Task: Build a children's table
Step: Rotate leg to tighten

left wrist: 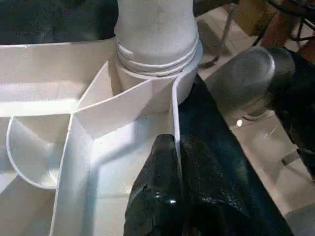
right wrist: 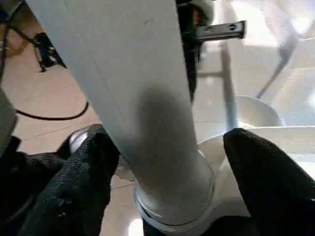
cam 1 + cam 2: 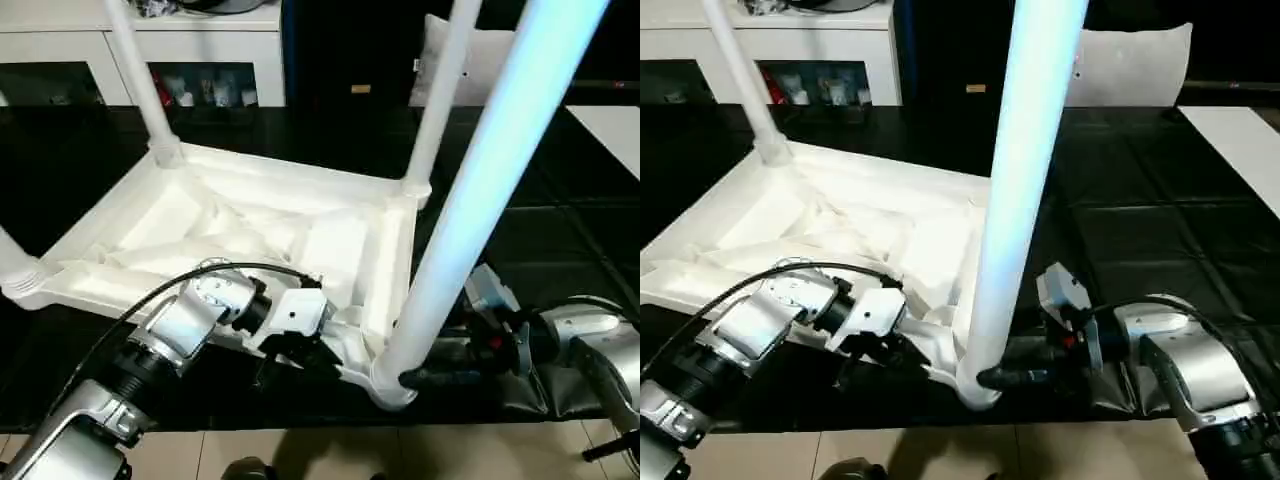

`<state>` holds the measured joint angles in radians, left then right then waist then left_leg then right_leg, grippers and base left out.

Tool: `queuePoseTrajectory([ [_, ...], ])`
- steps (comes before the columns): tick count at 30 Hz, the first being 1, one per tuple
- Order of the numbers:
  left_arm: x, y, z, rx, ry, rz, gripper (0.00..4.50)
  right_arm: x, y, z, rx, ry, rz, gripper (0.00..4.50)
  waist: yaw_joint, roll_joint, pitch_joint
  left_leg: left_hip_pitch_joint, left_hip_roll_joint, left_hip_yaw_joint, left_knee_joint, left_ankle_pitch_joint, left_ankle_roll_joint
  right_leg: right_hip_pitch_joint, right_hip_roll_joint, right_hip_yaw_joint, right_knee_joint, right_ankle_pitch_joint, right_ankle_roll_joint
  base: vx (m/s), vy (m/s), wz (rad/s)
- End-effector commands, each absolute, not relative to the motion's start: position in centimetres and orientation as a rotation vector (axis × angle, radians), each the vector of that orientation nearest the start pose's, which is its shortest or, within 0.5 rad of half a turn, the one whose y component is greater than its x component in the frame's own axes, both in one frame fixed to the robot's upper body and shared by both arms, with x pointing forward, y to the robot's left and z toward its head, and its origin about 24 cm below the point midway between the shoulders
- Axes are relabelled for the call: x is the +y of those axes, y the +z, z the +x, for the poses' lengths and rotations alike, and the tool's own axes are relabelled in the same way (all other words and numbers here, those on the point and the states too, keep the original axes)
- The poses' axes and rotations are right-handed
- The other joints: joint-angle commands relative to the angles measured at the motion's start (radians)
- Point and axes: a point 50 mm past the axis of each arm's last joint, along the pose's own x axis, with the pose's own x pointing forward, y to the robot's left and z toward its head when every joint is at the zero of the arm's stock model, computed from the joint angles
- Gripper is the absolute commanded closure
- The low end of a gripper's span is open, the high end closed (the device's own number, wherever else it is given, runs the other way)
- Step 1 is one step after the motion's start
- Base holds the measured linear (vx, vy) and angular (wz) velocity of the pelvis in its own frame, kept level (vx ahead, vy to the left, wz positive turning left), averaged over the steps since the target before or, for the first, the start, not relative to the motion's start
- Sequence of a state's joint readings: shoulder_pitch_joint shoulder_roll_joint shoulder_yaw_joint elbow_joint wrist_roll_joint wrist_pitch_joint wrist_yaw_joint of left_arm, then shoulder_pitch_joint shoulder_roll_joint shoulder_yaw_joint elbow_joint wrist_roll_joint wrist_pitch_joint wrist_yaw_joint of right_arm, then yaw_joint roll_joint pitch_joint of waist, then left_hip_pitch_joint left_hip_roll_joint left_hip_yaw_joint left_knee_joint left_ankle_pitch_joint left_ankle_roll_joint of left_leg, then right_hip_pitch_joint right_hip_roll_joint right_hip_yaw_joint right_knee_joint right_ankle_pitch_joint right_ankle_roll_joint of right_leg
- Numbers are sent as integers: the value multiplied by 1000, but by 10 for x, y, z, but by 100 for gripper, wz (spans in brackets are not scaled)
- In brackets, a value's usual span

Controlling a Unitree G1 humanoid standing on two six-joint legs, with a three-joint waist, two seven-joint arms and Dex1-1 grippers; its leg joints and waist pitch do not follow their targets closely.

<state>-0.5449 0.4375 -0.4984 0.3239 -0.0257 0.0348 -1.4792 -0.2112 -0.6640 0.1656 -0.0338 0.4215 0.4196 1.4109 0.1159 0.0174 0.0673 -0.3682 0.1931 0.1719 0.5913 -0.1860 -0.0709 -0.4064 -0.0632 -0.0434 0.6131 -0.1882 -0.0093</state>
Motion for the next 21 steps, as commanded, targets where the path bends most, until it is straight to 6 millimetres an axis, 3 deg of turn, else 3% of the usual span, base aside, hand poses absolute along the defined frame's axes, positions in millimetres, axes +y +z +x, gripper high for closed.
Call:
queuePoseTrajectory([
  [1, 93, 68, 270, 363, -1907, 616, 450, -181, 85, 238, 435, 1553, -55, 107, -3, -18, -67, 8, 38, -3, -62, -148, 73, 53, -72, 41, -73, -211, -220, 0, 0, 0],
  [15, 95, 67, 273, 373, -1869, 592, 450, -175, 81, 230, 446, 1589, 21, 233, -1, -17, -68, 8, 37, -3, -61, -141, 70, 54, -70, 41, -72, -198, -223, 0, 0, 0],
  [19, 86, 67, 285, 389, -1670, 486, 450, -163, 78, 234, 384, 1432, 39, 243, -5, -18, -62, 8, 33, -4, -63, -159, 53, 51, -70, 41, -78, -247, -208, 0, 0, 0],
  [21, 80, 67, 288, 383, -1588, 439, 450, -157, 73, 245, 355, 1249, 5, 245, -13, -17, -58, 8, 30, -6, -68, -187, 35, 49, -71, 38, -88, -340, -179, 0, 0, 0],
])
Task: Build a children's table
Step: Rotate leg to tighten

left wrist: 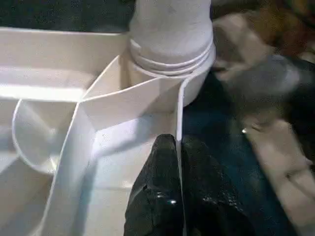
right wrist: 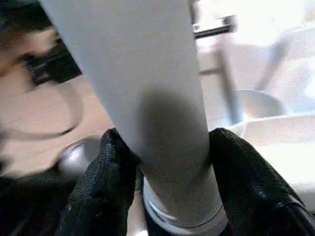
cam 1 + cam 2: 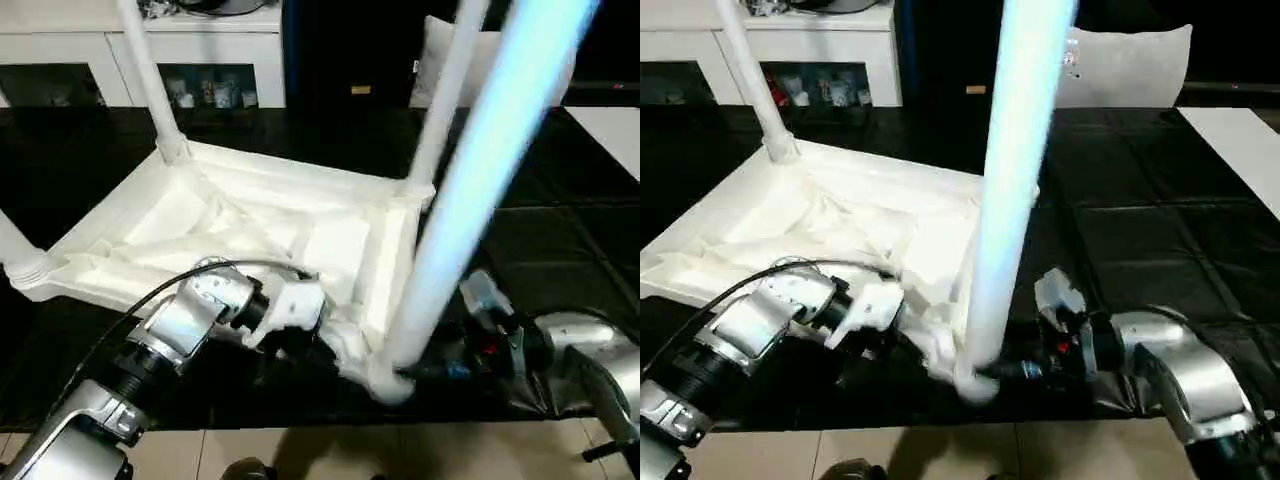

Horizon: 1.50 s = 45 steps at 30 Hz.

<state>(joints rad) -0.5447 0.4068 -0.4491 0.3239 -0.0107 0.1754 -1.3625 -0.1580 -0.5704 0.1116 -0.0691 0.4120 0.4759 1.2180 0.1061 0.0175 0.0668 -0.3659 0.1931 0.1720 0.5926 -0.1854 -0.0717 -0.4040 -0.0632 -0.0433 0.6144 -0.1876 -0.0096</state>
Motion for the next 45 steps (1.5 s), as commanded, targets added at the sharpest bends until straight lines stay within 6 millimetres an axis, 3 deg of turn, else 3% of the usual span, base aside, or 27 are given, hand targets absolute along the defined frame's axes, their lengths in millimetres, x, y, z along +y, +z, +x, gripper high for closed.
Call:
queuePoseTrajectory([
  [1, 77, 67, 289, 382, -1552, 414, 450, -154, 71, 251, 348, 1174, 3, 250, -11, -18, -56, 2, 27, -9, -71, -191, 19, 48, -70, 36, -90, -376, -160, 0, 0, 0],
  [3, 68, 66, 293, 380, -1455, 366, 450, -148, 67, 263, 332, 1001, -4, 251, -26, -20, -55, -1, 23, -11, -74, -203, 10, 51, -70, 34, -96, -427, -133, 0, 0, 0],
  [4, 68, 66, 293, 380, -1455, 366, 450, -148, 67, 263, 332, 1001, -4, 254, -37, -18, -55, 0, 23, -11, -73, -201, 7, 47, -69, 34, -98, -425, -132, 0, 0, 0],
  [5, 61, 65, 296, 381, -1374, 331, 450, -144, 65, 269, 329, 888, -6, 255, -49, -19, -56, -1, 20, -12, -72, -199, 7, 47, -67, 33, -98, -419, -134, 0, 0, 0],
  [7, 58, 65, 297, 383, -1335, 312, 450, -141, 64, 271, 330, 847, -6, 258, -60, -21, -56, -4, 17, -10, -69, -189, 14, 48, -66, 34, -100, -408, -134, 0, 0, 0],
  [8, 54, 65, 298, 383, -1306, 297, 450, -139, 63, 273, 329, 800, 1, 258, -60, -20, -58, -2, 17, -10, -68, -186, 21, 48, -66, 35, -101, -403, -133, 0, 0, 0],
  [9, 45, 65, 301, 373, -1224, 266, 450, -135, 59, 281, 341, 633, 27, 260, -61, -19, -59, -2, 18, -9, -67, -175, 31, 47, -64, 37, -100, -374, -140, 0, 0, 0],
  [11, 34, 67, 305, 360, -1147, 237, 450, -128, 56, 287, 347, 505, 57, 260, -67, -17, -62, -4, 18, -8, -67, -142, 20, 45, -60, 36, -93, -302, -163, 0, 0, 0],
  [14, 26, 69, 307, 344, -1109, 216, 450, -123, 56, 290, 312, 467, 65, 260, -62, -14, -63, 0, 20, -7, -67, -136, 30, 47, -60, 40, -92, -252, -169, 0, 0, 0],
  [15, 20, 72, 308, 334, -1091, 210, 450, -119, 58, 293, 282, 439, 82, 205, -64, -14, -61, -2, 20, -6, -68, -144, 35, 48, -60, 40, -90, -225, -176, 0, 0, 0],
  [19, 15, 74, 308, 325, -1087, 216, 450, -114, 63, 295, 251, 424, 139, 192, -64, -11, -62, -3, 20, -8, -70, -146, 41, 52, -61, 40, -89, -205, -178, 0, 0, 0],
  [20, 15, 74, 308, 325, -1087, 216, 450, -114, 63, 295, 251, 424, 139, 171, -63, -11, -61, -2, 19, -8, -70, -149, 41, 51, -61, 40, -90, -205, -178, 0, 0, 0],
  [22, 19, 74, 309, 323, -1095, 244, 450, -115, 67, 294, 229, 443, 134, 148, -63, -11, -61, -2, 20, -8, -70, -154, 42, 53, -61, 41, -89, -206, -176, 0, 0, 0],
  [25, 35, 72, 310, 321, -1142, 299, 450, -131, 71, 289, 191, 525, 77, 138, -60, -12, -60, -2, 21, -8, -70, -164, 48, 55, -63, 42, -91, -220, -166, 0, 0, 0],
  [27, 39, 71, 309, 320, -1172, 312, 450, -137, 72, 288, 188, 561, 58, 105, -57, -13, -61, -2, 21, -8, -69, -159, 52, 57, -64, 41, -92, -221, -165, 0, 0, 0],
  [31, 49, 70, 306, 321, -1258, 361, 450, -152, 75, 282, 192, 671, -7, 79, -54, -12, -62, -2, 24, -7, -67, -152, 61, 54, -64, 42, -89, -201, -181, 0, 0, 0],
  [34, 64, 67, 300, 345, -1410, 441, 450, -170, 77, 268, 240, 902, -123, 60, -41, -11, -59, 3, 28, -5, -67, -177, 71, 52, -65, 44, -90, -214, -184, 0, 0, 0],
  [39, 74, 66, 292, 356, -1564, 509, 450, -181, 82, 259, 293, 1066, -149, 6, -24, -11, -58, 7, 32, -8, -70, -194, 71, 50, -69, 42, -92, -265, -182, 0, 0, 0],
  [41, 79, 65, 289, 375, -1633, 532, 450, -184, 85, 253, 319, 1166, -150, 6, -16, -9, -60, 11, 36, -6, -70, -187, 73, 47, -68, 44, -87, -226, -197, 0, 0, 0],
  [43, 81, 65, 285, 376, -1693, 567, 450, -186, 86, 249, 335, 1229, -158, 6, -13, -12, -59, 6, 36, -6, -70, -181, 78, 51, -70, 44, -83, -206, -205, 0, 0, 0],
  [45, 84, 66, 281, 379, -1765, 592, 450, -186, 87, 244, 369, 1328, -138, 42, -11, -12, -59, 7, 36, -5, -69, -184, 80, 50, -72, 43, -83, -210, -213, 0, 0, 0],
])
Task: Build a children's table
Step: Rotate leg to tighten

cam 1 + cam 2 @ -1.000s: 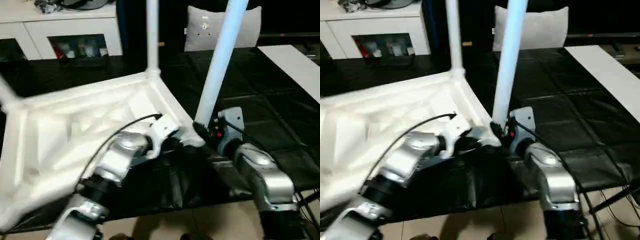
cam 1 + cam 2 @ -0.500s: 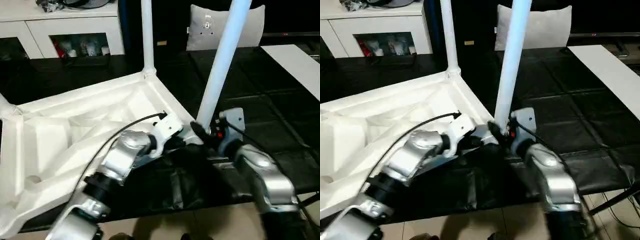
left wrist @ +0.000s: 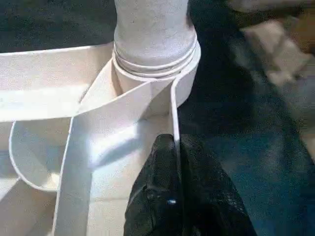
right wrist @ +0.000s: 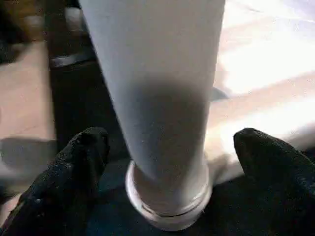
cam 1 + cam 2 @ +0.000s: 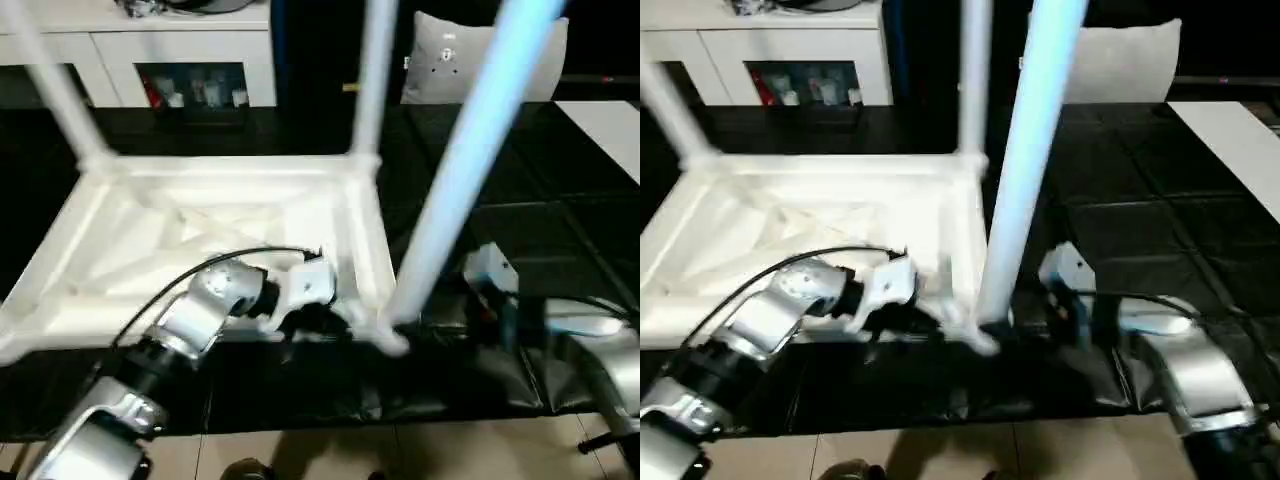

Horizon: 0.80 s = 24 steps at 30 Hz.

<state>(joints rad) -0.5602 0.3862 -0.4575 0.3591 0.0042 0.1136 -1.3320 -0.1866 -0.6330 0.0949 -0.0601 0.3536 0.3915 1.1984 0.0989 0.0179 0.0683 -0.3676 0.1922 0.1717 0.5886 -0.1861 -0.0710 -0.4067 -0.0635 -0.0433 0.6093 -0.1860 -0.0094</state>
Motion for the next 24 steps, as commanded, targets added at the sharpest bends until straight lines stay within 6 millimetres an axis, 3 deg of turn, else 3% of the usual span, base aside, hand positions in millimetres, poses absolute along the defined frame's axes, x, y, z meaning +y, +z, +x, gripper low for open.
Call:
queuePoseTrajectory([
  [1, 85, 66, 280, 382, -1791, 596, 450, -186, 87, 242, 380, 1364, -130, 45, -3, -13, -60, 8, 37, -5, -65, -186, 79, 53, -71, 42, -79, -225, -213, 0, 0, 0],
  [10, 87, 68, 275, 386, -1885, 623, 450, -186, 82, 235, 460, 1496, -92, 121, 5, -21, -59, 7, 38, -4, -65, -178, 71, 52, -74, 42, -79, -258, -210, 0, 0, 0],
  [24, 88, 67, 275, 386, -1859, 575, 450, -174, 80, 229, 448, 1544, -19, 230, 5, -19, -56, 8, 38, -5, -66, -179, 66, 50, -71, 42, -81, -275, -202, 0, 0, 0],
])
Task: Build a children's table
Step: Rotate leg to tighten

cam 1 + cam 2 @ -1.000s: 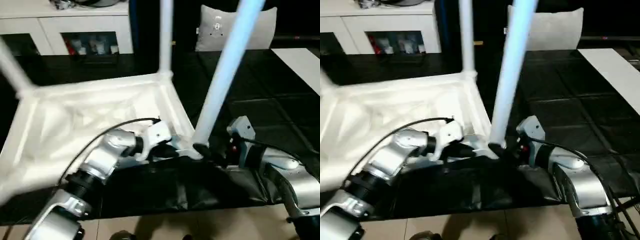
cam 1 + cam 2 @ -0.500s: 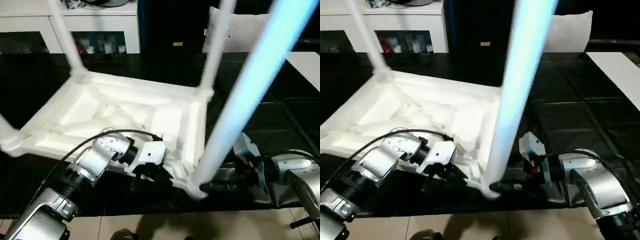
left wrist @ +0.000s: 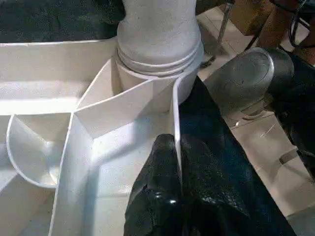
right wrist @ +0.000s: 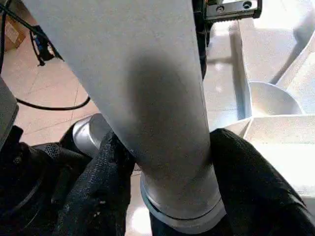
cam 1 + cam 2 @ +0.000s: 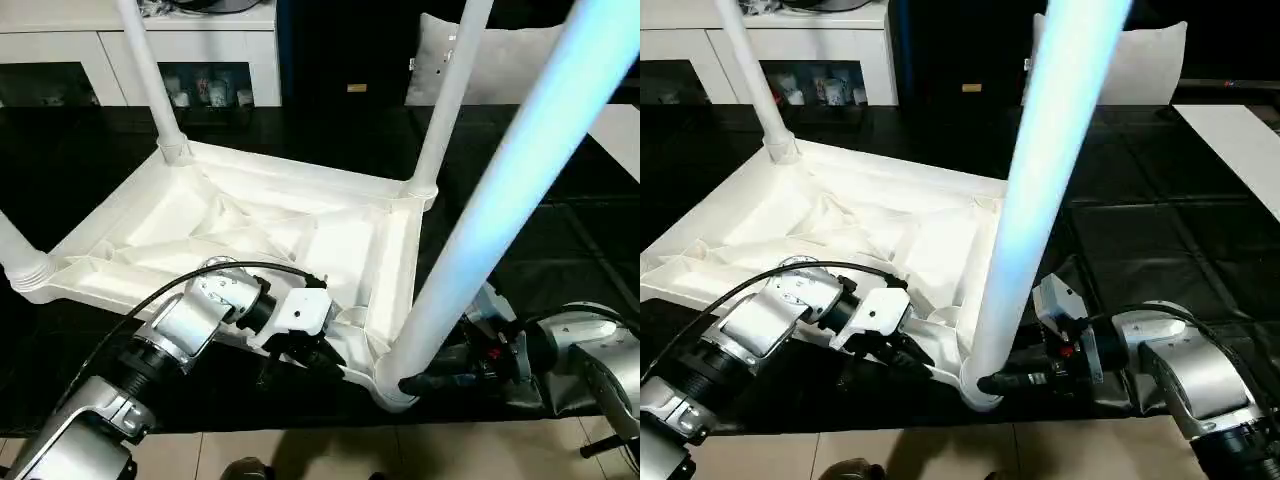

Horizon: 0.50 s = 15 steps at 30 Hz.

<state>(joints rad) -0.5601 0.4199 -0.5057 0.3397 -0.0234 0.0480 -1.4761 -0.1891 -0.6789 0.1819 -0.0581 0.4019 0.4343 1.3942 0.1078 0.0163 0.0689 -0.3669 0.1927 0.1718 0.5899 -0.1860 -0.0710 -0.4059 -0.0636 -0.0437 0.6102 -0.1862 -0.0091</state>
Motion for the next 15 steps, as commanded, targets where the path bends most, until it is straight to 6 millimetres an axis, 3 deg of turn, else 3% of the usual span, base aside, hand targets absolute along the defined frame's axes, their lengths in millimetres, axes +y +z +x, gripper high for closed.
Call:
queuePoseTrajectory([
  [1, 88, 67, 275, 386, -1855, 571, 450, -174, 80, 229, 445, 1543, -15, 236, -4, -18, -57, 7, 37, -4, -67, -178, 66, 50, -71, 42, -82, -275, -202, 0, 0, 0],
  [6, 79, 67, 286, 390, -1658, 497, 450, -160, 79, 231, 390, 1383, 39, 241, -9, -18, -52, 7, 32, -8, -72, -208, 42, 46, -71, 40, -91, -368, -172, 0, 0, 0],
  [8, 69, 70, 293, 380, -1526, 409, 450, -153, 71, 244, 376, 1159, 6, 242, -19, -14, -48, 11, 30, -9, -73, -236, 20, 40, -71, 40, -99, -446, -147, 0, 0, 0],
  [10, 66, 70, 295, 375, -1483, 383, 450, -152, 70, 250, 365, 1084, 10, 244, -25, -16, -48, 8, 27, -11, -74, -238, 14, 42, -71, 38, -103, -472, -135, 0, 0, 0],
  [11, 62, 71, 297, 376, -1439, 358, 450, -150, 68, 255, 361, 1007, 13, 246, -40, -17, -48, -2, 23, -16, -79, -245, 5, 47, -70, 32, -104, -513, -107, 0, 0, 0],
  [14, 49, 69, 301, 377, -1311, 301, 450, -147, 62, 270, 362, 776, 17, 252, -61, -18, -52, 0, 22, -15, -75, -232, 7, 41, -68, 35, -104, -469, -118, 0, 0, 0],
  [15, 46, 68, 302, 377, -1284, 287, 450, -146, 60, 272, 363, 731, 22, 252, -69, -22, -53, -6, 17, -15, -73, -222, 11, 47, -67, 33, -104, -458, -121, 0, 0, 0],
])
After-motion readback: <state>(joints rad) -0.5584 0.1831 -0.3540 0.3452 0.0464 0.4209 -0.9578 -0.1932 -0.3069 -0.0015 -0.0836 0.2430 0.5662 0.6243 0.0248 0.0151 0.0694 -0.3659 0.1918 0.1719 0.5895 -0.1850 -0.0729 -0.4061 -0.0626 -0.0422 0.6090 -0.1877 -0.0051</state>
